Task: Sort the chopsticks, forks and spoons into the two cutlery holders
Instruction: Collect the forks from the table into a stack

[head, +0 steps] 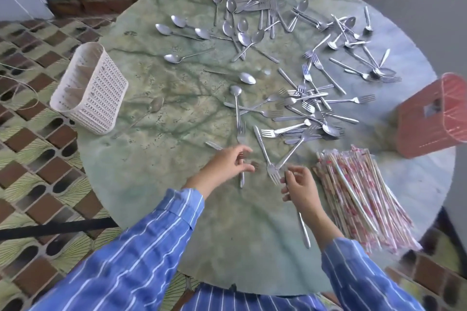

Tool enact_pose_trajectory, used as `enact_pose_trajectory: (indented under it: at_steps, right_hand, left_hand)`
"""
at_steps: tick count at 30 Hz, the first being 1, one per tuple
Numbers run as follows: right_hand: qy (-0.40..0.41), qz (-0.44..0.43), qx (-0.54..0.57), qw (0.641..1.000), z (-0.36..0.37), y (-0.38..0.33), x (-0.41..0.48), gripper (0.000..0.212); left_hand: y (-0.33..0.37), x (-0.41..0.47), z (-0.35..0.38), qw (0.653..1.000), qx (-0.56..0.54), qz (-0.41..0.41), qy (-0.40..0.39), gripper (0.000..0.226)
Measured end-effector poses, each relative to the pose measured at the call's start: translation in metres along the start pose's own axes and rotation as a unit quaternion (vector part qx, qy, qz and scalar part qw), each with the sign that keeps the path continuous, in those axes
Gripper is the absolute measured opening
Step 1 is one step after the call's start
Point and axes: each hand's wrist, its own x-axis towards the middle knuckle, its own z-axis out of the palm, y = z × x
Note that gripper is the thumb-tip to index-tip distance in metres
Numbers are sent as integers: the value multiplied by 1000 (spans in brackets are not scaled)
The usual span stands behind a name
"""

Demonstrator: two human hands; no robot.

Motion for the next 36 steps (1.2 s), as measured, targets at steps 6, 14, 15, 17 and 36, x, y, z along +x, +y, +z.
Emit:
enact_pose_trajectory:
  at_steps: [6, 14, 15, 17, 36]
  right_hand:
    - [-28, 86, 3, 996, -18, 10, 9, 16]
    - [-126, 188, 112, 967, -21, 6, 6, 27]
    - [-135, 197, 125, 963, -20, 5, 6, 28]
    - [-133, 201, 137, 961, -16, 3, 6, 25]
    - [38, -162, 61, 984, -66, -37, -4, 17]
  left_hand:
    - [19, 18, 13, 976, 197, 51, -73, 45]
    - [18, 17, 22, 976, 200, 85, -11, 22]
    - [18, 16, 22, 974, 205, 96, 1, 22]
    - [15, 12, 23, 967, 219, 124, 24, 23]
    - [6, 63, -23, 976, 18, -93, 198, 33]
